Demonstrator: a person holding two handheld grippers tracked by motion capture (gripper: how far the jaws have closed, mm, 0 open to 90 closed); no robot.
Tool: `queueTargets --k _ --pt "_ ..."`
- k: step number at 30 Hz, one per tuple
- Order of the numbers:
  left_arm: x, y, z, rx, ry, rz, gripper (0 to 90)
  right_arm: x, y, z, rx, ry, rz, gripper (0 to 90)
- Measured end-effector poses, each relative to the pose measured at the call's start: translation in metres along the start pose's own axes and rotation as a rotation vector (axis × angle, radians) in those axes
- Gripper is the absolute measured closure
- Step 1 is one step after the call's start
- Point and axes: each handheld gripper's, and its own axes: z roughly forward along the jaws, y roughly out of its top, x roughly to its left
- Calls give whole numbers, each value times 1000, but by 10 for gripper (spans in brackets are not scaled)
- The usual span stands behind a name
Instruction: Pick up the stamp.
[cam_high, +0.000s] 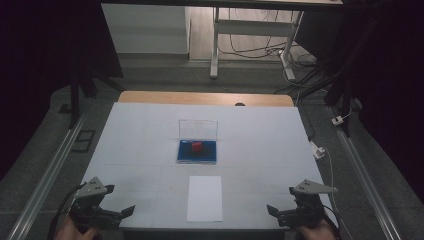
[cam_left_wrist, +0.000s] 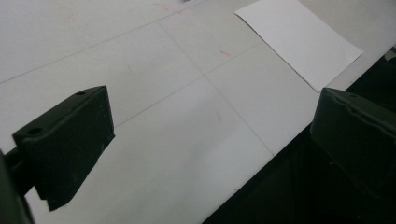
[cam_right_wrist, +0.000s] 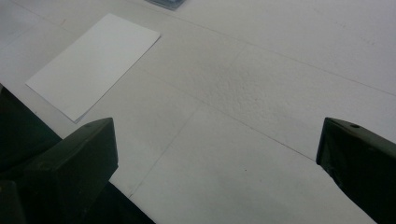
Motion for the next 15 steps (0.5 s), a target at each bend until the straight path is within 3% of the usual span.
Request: queueTargets --k 8,15 --pt "1 10 14 -4 -63 36 0 0 0 0 -2 5 0 0" --pt "1 26 24 -33 -63 62 0 0 0 0 -1 6 -3 0"
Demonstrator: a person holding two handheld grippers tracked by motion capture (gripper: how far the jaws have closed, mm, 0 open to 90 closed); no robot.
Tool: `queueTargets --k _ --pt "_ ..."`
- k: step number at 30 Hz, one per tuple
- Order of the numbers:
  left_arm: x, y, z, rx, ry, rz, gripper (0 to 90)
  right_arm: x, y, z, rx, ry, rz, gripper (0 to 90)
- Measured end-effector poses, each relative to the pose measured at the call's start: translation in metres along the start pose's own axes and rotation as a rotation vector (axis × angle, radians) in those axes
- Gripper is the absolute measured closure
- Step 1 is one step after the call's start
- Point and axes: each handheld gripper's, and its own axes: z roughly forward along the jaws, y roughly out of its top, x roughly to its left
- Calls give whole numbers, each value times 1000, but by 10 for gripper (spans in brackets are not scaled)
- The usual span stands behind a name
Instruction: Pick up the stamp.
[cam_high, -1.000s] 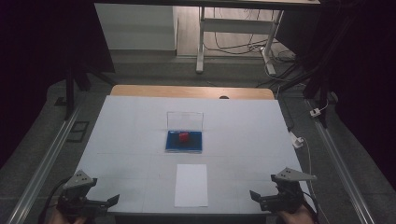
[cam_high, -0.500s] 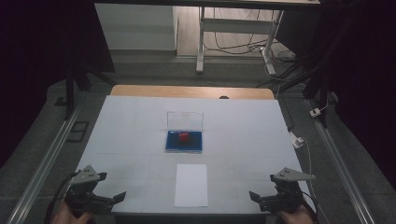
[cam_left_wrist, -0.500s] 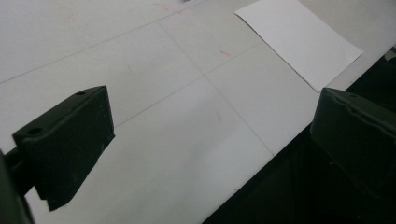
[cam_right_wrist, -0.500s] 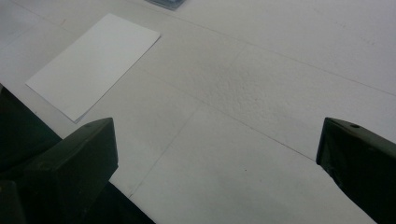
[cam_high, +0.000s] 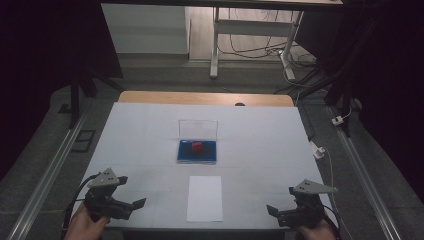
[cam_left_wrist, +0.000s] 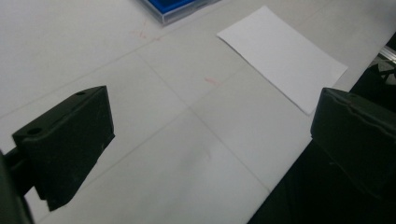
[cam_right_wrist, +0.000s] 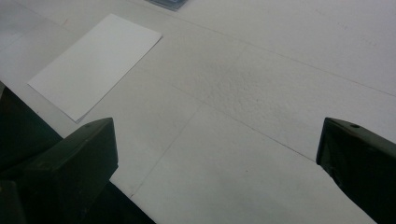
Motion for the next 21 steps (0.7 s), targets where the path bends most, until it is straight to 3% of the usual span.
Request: queueTargets --k 4,9,21 --pt "0 7 5 2 5 12 0 0 0 0 0 0 -1 0" --pt "3 21 15 -10 -21 3 0 0 0 0 0 -1 -1 0" --pt "6 50 39 17 -34 47 0 0 0 0 -2 0 2 0"
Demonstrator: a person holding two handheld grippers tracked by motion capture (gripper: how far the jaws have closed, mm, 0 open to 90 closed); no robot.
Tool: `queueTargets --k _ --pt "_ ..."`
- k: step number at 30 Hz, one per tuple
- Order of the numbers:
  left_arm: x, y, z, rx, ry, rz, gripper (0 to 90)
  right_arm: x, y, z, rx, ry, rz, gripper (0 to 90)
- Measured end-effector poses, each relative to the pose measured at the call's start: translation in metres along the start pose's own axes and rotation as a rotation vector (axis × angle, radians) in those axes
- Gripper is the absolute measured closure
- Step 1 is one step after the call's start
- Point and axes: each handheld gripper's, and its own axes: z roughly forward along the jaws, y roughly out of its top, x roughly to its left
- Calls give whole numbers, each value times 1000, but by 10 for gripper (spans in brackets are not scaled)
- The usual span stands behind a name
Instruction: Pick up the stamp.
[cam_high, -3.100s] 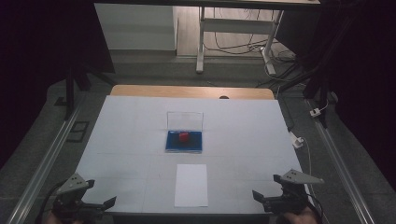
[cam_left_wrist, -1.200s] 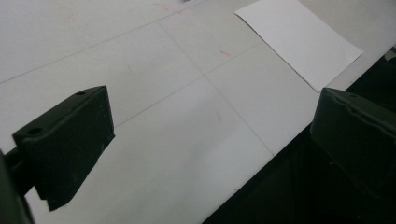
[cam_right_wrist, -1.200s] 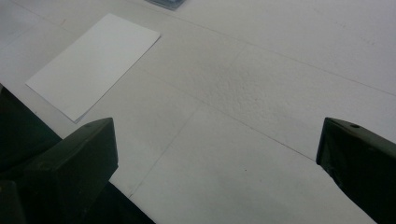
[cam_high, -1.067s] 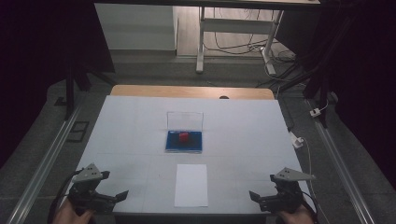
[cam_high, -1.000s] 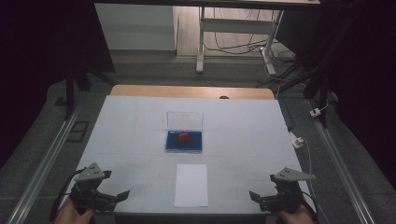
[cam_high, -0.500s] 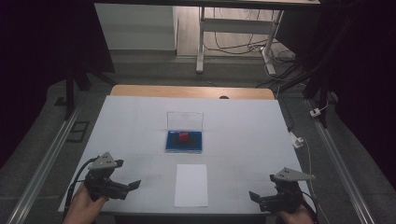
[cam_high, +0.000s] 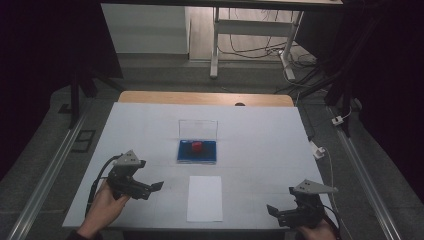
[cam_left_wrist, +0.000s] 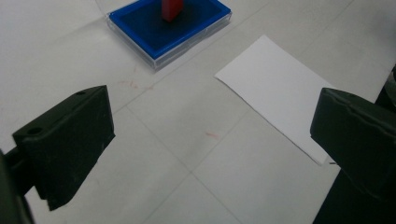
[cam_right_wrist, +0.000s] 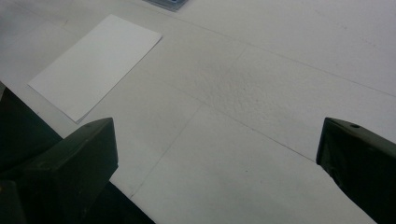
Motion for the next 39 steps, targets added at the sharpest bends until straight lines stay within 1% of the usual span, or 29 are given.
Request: queueTargets --k 1,3,5,7,12,13,14,17,19,20,22,23,24,25,26,28,31,33,37,39 --pt "0 0 0 0 0 0 0 0 0 0 0 0 0 0" --pt "1 8 6 8 -8 17 0 0 0 0 -3 1 1 0" --pt "1 10 9 8 -7 22 0 0 0 0 -3 1 1 0" --pt "2 18 17 14 -7 34 0 0 0 0 -4 3 2 0" --pt "3 29 31 21 14 49 0 -1 0 0 -5 5 4 0" --pt "3 29 31 21 14 49 0 -1 0 0 -5 5 4 0" --pt "5 33 37 28 17 55 0 -1 0 0 -5 6 4 0" --pt "7 39 45 35 22 72 0 -1 0 0 -5 8 4 0" --pt "8 42 48 34 23 74 0 -1 0 0 -5 9 5 0" --pt "11 46 54 35 16 77 0 -1 0 0 -5 9 5 0" --pt "13 50 59 34 9 77 0 -1 0 0 -5 10 5 0" --pt "13 50 59 34 9 77 0 -1 0 0 -4 8 5 0" --pt "15 54 64 31 3 77 0 -1 0 0 -4 9 5 0" --pt "15 54 64 31 3 77 0 -1 0 0 -4 10 7 0" --pt "17 58 68 34 -6 81 0 -1 0 0 -4 11 7 0" --pt "18 59 70 37 -8 87 0 -1 0 0 -4 12 7 0" --pt "22 65 77 45 -17 98 0 -1 0 0 -3 13 8 0" --pt "23 67 81 52 -19 105 0 -1 0 0 -3 13 8 0" --pt "26 73 89 63 -11 119 0 -1 0 0 0 16 7 0" --pt "26 75 91 59 -13 119 0 -1 0 0 2 17 5 0"
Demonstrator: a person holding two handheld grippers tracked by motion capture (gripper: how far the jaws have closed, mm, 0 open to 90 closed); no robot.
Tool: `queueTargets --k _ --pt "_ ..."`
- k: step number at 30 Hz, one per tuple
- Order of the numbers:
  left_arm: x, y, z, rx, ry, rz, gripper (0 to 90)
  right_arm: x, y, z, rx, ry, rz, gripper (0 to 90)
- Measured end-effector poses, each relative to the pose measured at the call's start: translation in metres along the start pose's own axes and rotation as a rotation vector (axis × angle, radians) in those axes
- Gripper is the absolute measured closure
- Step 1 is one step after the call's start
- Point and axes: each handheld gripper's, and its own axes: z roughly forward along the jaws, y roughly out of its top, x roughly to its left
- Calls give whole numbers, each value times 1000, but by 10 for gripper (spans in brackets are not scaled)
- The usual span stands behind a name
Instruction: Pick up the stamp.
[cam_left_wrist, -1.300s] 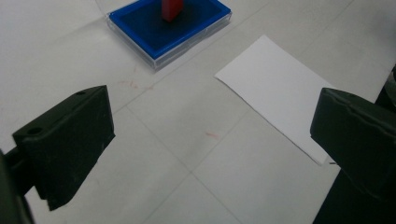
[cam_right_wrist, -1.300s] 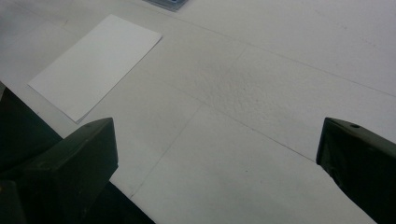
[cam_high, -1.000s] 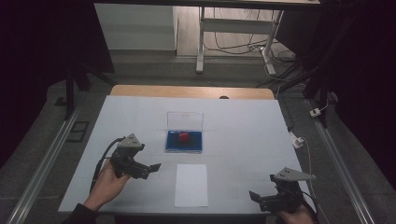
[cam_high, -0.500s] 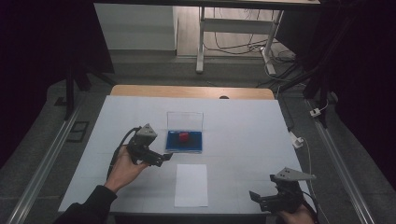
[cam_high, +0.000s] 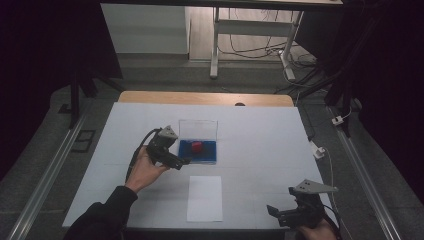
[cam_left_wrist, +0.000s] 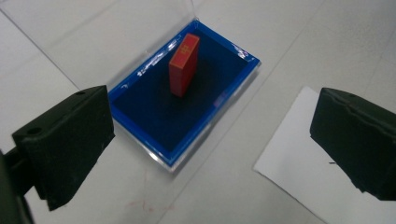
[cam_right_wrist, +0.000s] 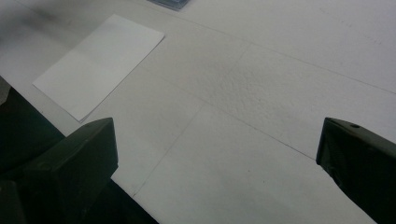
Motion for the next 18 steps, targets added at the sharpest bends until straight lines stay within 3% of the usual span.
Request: queueTargets --k 12,18 --pt "7 18 31 39 -28 46 0 0 0 0 8 4 -2 0" --pt "10 24 50 81 -17 109 72 0 0 0 8 5 0 0"
